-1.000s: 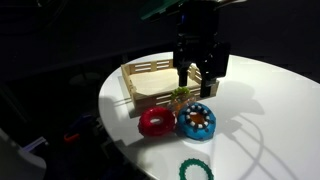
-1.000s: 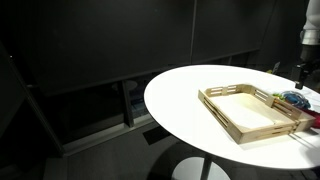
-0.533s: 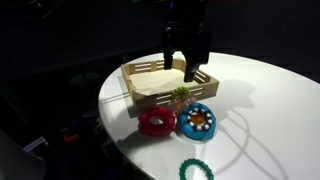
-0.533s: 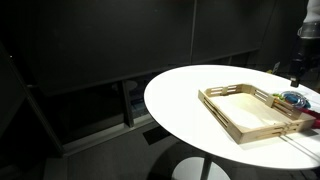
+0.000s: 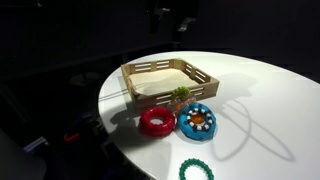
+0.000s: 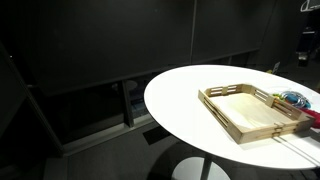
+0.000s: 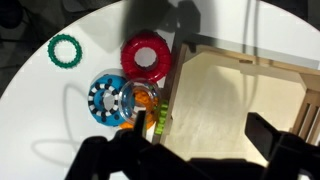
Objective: Place the black and white ring on the blue one
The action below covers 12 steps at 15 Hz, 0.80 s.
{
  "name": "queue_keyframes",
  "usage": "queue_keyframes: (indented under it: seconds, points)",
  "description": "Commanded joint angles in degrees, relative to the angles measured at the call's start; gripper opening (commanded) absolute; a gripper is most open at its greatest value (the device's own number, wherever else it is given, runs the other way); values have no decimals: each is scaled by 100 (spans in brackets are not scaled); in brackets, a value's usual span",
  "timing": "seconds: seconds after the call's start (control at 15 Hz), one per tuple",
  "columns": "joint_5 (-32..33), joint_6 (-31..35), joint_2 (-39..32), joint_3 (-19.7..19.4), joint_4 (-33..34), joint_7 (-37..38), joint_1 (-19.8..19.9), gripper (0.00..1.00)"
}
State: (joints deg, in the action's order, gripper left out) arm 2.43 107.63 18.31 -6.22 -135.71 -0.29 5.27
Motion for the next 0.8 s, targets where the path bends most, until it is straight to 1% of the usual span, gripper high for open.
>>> queue_keyframes:
  seconds: [0.0,0.33,0.53,0.6,0.67,0.73]
  points:
    - [37,-684,221,117,547,-216,-86,100]
    - [272,-1356,324,320,1249,-258,-202,100]
    - [375,-1453,366,387,1502,-220,-227,100]
    - [344,-1406,380,379,1520,-199,-234,100]
    - [272,-1277,373,364,1341,-130,-232,100]
    - [272,-1278,381,367,1383,-130,-237,100]
